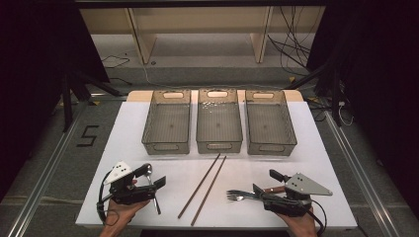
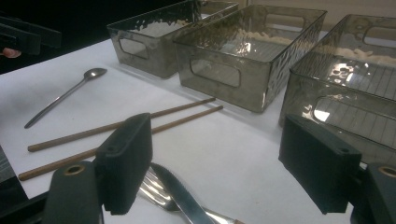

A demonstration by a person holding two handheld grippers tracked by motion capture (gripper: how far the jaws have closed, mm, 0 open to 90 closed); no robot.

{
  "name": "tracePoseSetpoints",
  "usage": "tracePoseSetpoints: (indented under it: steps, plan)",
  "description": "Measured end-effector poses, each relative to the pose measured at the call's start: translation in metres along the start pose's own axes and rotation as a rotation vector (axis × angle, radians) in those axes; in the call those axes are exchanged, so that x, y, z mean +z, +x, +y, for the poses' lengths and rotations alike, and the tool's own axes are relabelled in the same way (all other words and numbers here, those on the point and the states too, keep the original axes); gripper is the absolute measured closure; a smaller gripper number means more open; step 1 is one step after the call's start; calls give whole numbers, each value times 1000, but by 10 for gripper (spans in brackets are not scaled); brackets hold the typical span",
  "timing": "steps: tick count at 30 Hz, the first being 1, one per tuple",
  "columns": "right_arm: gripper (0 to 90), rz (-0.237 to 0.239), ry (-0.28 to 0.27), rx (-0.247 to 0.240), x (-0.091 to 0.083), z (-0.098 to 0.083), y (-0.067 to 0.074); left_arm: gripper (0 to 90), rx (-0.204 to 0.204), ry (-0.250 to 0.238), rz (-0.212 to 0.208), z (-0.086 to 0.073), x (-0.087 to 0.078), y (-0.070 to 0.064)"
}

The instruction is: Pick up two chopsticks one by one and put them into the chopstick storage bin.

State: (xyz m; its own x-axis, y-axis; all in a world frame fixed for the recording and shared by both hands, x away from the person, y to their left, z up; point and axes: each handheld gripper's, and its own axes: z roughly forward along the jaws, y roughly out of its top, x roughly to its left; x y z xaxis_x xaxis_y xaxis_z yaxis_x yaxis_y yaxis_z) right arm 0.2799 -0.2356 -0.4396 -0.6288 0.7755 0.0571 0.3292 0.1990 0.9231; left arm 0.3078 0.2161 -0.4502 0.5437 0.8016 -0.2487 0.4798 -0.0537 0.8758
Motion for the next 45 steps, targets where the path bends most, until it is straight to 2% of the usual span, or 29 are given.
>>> tracePoseSetpoints:
  steps: [6,10,17,23,28,29,35,39,41,45]
  plan:
    - [264,-2,4,-2,0,0,1,155,-1,14,-4,0,2,-1]
    - [263,-4,5,-1,0,0,1,155,4,53,-1,2,6,-4]
    - [265,-7,7,-5,1,0,0,155,39,151,5,12,13,-13]
    - [265,-8,13,-1,1,0,0,170,64,283,48,27,21,-29]
    - [265,-9,23,-4,2,0,0,194,135,424,49,38,36,-46]
    - [265,-7,24,-3,2,0,0,197,136,453,51,39,40,-49]
    - [265,-7,29,-11,2,0,1,225,162,560,36,39,56,-60]
    - [266,-6,30,-10,2,0,1,262,186,634,44,39,67,-67]
    - [266,-7,36,-13,3,0,1,281,195,669,29,37,74,-70]
    - [265,-1,36,-19,3,0,1,329,207,713,18,35,85,-75]
